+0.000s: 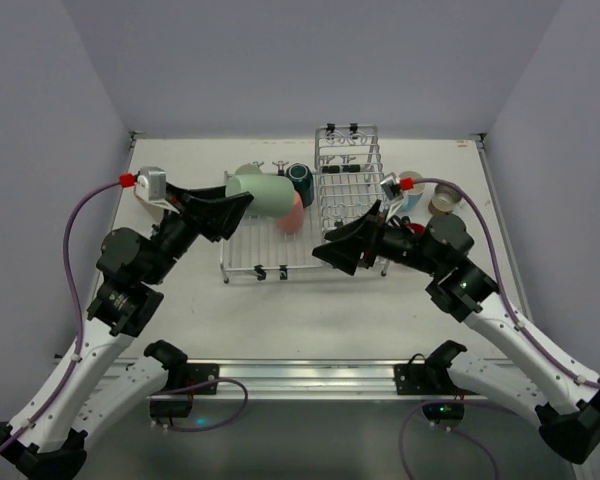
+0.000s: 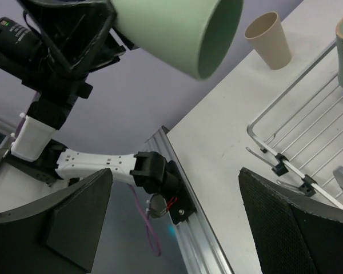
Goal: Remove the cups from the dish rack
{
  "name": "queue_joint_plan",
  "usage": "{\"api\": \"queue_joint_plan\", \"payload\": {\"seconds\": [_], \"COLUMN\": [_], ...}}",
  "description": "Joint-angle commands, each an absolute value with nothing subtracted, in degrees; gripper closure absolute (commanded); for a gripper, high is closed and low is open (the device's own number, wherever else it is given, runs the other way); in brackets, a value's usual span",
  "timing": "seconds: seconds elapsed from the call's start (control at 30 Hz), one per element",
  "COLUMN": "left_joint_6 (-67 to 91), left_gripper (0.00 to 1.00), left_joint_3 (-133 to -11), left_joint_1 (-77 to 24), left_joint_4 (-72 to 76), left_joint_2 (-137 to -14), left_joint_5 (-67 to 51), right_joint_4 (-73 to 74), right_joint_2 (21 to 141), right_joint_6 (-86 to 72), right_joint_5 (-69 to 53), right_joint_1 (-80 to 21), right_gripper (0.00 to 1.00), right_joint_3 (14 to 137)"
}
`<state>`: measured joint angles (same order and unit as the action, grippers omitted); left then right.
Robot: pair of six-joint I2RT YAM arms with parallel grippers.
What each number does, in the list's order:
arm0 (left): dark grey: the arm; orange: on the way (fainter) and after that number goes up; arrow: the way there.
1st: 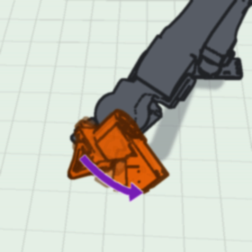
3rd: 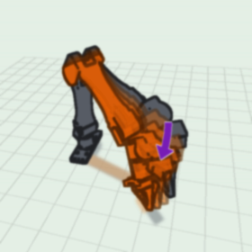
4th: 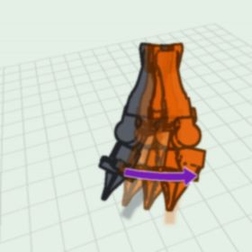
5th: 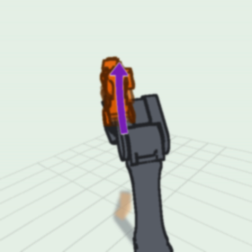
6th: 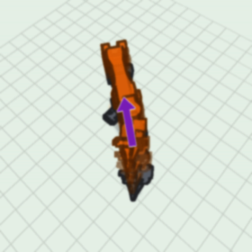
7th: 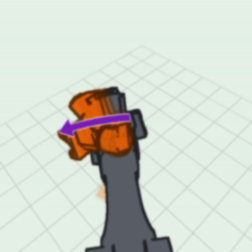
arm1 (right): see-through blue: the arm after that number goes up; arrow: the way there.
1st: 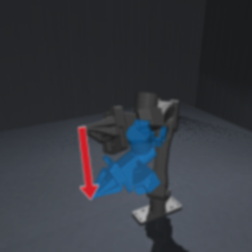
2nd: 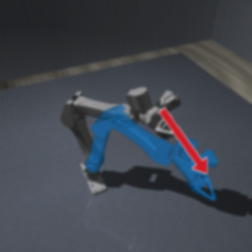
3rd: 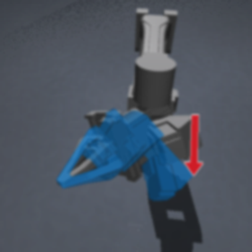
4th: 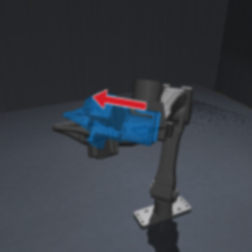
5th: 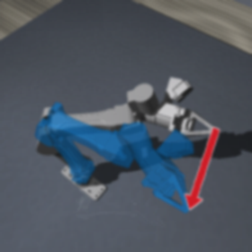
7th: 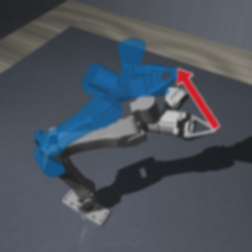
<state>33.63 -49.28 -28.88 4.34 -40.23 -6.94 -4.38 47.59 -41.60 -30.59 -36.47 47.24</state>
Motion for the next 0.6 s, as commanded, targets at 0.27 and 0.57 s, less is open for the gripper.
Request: {"api": "queue_joint_plan", "payload": {"seconds": [0.27, 0.57], "left_joint_6": [45.52, 49.04], "left_gripper": [0.86, 0.85], "left_joint_3": [-42.9, -39.03], "left_joint_1": [-28.56, -28.56], "left_joint_4": [15.38, 21.27], "left_joint_2": [-35.51, -34.89], "left_joint_5": [-20.65, -23.46], "right_joint_4": [-16.08, -26.35], "right_joint_2": [59.15, 63.1], "right_joint_6": [-39.99, -45.61], "right_joint_5": [-23.73, -27.94], "right_joint_1": [-43.07, -43.24], "right_gripper": [0.07, 0.26], "right_joint_3": [57.83, 57.49]}}
